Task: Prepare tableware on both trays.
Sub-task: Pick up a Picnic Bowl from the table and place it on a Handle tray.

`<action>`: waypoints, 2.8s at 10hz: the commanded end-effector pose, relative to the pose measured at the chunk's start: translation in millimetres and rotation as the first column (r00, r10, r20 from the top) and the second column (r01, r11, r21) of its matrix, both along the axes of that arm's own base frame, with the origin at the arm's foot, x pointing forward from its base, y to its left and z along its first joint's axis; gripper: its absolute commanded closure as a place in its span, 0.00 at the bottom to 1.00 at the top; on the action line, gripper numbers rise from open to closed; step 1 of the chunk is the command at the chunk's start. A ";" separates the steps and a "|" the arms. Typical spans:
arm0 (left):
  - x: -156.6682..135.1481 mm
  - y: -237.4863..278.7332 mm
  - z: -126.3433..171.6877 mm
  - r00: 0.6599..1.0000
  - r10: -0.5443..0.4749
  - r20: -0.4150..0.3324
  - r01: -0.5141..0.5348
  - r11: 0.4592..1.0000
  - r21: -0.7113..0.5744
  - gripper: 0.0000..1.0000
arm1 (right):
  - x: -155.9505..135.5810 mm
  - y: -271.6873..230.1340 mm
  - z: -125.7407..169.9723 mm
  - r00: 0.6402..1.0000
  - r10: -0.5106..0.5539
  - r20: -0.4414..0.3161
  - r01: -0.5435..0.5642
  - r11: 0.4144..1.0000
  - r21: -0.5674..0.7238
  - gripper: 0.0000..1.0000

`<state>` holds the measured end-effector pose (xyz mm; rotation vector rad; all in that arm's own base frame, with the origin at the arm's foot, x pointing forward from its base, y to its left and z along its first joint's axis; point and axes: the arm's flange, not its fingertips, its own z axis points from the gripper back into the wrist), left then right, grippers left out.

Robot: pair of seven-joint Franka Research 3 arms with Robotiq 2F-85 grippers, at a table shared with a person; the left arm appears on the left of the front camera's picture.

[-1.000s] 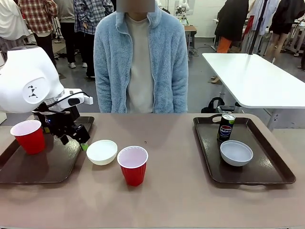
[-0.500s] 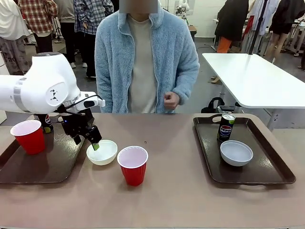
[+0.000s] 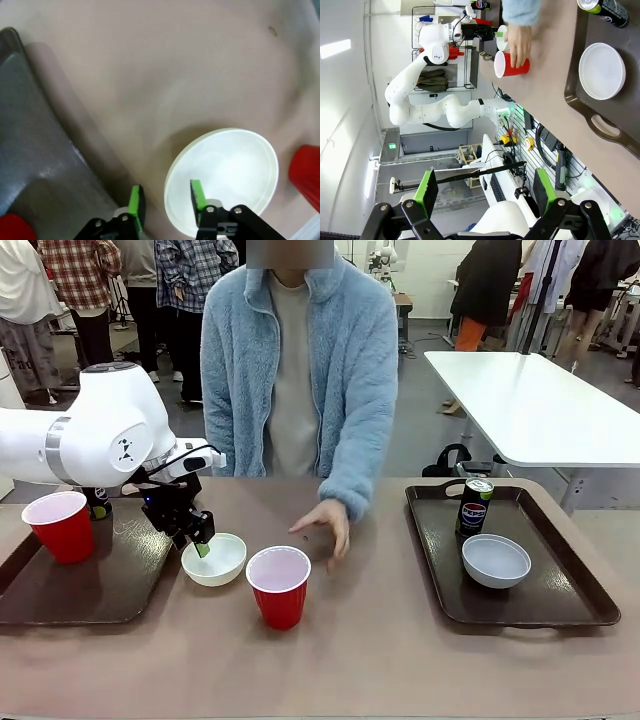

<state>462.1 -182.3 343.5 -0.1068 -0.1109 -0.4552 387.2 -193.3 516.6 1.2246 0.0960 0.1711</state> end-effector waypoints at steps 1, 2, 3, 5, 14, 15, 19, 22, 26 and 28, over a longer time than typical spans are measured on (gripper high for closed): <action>2.2 0.3 -1.5 1.000 0.014 -0.007 -0.014 1.000 -0.001 0.87 | -0.1 0.8 0.7 1.000 -0.006 -0.004 0.006 1.000 0.000 0.00; 2.3 0.2 -1.2 1.000 0.014 -0.007 -0.014 1.000 0.003 1.00 | -0.1 0.8 0.7 1.000 -0.006 -0.004 0.006 1.000 0.000 0.00; 2.1 1.0 -0.8 1.000 0.012 -0.009 -0.012 1.000 0.007 1.00 | -0.1 0.8 0.7 1.000 -0.006 -0.004 0.006 1.000 0.000 0.00; 0.6 1.9 1.0 1.000 0.015 -0.010 -0.015 1.000 0.018 1.00 | -0.1 0.8 0.7 1.000 -0.006 -0.004 0.006 1.000 0.000 0.00; -98.6 141.4 127.3 0.996 0.089 0.003 -0.089 0.995 0.033 0.91 | -0.1 0.8 0.7 1.000 -0.006 -0.004 0.006 1.000 0.000 0.00; -100.4 150.1 119.1 0.994 0.112 -0.014 -0.111 0.994 0.011 0.91 | -0.1 0.8 0.7 1.000 -0.006 -0.004 0.006 1.000 0.000 0.00; -103.6 159.3 81.3 0.988 0.126 -0.085 -0.130 0.991 -0.038 0.91 | -0.1 0.8 0.7 1.000 -0.006 -0.004 0.006 1.000 0.000 0.00; -95.5 162.6 54.0 0.982 0.175 -0.075 -0.179 0.983 -0.051 0.91 | -0.1 0.8 0.7 1.000 -0.006 -0.004 0.006 1.000 0.000 0.00; -81.1 165.5 25.9 0.973 0.216 -0.082 -0.217 0.976 -0.005 0.91 | -0.1 0.8 0.7 1.000 -0.006 -0.004 0.006 1.000 0.000 0.00; -75.6 165.0 17.9 0.970 0.229 -0.086 -0.230 0.973 -0.006 0.91 | -0.1 0.8 0.7 1.000 -0.006 -0.004 0.006 1.000 0.000 0.00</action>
